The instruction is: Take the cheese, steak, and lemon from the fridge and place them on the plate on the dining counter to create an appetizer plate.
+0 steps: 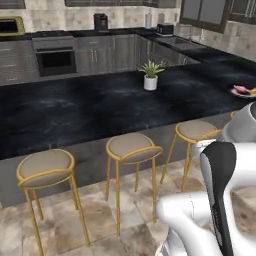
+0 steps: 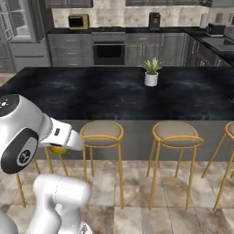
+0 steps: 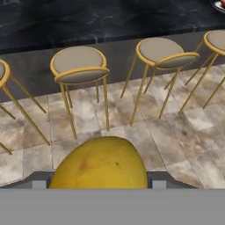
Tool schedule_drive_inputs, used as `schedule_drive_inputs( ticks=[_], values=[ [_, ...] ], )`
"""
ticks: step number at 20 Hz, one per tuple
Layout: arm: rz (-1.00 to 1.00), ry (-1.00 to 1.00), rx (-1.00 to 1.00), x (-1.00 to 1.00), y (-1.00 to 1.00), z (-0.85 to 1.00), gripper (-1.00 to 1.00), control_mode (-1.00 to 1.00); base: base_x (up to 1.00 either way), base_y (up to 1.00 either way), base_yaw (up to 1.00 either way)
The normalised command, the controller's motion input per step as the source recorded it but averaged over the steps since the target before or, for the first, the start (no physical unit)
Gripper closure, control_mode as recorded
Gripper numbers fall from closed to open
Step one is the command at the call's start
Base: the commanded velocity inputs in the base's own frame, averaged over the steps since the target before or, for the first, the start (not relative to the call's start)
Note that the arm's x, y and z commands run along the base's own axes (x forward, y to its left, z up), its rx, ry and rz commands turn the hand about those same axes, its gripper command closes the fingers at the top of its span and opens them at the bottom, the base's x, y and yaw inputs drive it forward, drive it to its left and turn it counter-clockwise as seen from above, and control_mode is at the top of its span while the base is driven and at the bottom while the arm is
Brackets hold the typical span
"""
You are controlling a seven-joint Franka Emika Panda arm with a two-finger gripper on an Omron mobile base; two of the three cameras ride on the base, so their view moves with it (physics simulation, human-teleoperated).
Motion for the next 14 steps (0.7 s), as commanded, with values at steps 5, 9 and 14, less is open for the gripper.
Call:
schedule_drive_inputs(
  ticks=[5, 9, 14],
  values=[
    [0.0, 0.0, 0.0, 0.0, 0.0, 0.0, 1.0, 1.0, 0.0, -1.0, 0.0],
    [0.0, 0.0, 0.0, 0.0, 0.0, 0.0, 1.0, 1.0, 0.0, -1.0, 0.0],
    [0.0, 0.0, 0.0, 0.0, 0.0, 0.0, 1.0, 1.0, 0.0, -1.0, 0.0]
  ],
)
